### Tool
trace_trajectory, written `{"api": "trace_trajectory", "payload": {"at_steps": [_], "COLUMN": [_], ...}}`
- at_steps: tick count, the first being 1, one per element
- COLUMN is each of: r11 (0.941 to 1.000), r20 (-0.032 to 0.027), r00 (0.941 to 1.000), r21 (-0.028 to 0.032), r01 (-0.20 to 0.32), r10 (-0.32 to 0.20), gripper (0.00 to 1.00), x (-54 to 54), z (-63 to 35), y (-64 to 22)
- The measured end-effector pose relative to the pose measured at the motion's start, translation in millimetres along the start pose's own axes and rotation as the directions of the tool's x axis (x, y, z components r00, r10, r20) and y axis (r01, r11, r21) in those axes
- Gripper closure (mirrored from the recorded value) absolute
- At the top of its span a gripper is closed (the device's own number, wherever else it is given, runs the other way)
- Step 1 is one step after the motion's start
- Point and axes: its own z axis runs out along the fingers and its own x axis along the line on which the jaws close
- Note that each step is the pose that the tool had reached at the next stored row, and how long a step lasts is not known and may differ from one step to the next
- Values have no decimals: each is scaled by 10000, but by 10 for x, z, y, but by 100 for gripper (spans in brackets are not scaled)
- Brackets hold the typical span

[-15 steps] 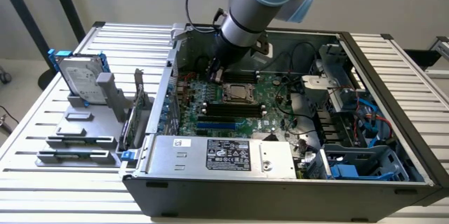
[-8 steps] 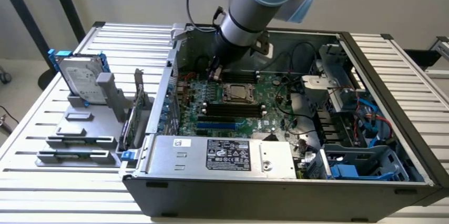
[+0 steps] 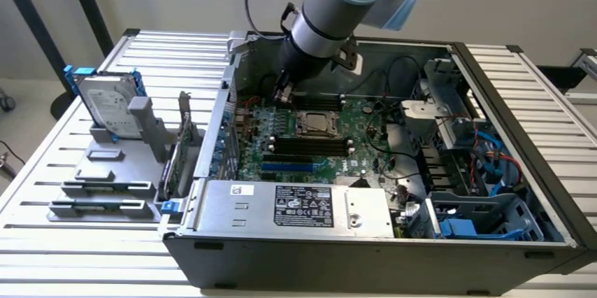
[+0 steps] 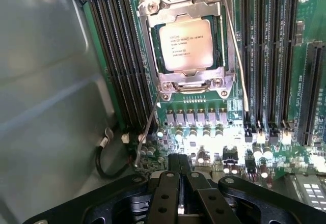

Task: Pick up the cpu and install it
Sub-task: 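Install the first cpu locking lever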

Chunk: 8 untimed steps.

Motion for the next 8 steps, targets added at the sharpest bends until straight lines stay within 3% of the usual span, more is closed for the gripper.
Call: {"api": "trace_trajectory", "payload": {"at_steps": [4, 6, 8], "r11": [10000, 10000, 9998], "r20": [-30, -120, -206], "r00": [10000, 9999, 9996], "r21": [30, 53, 39], "r01": [-3, -34, -176], "r10": [3, 34, 177], "gripper": [89, 89, 89], "x": [-29, -29, -29], "z": [-7, -10, -14], "y": [-58, -62, -64]}}
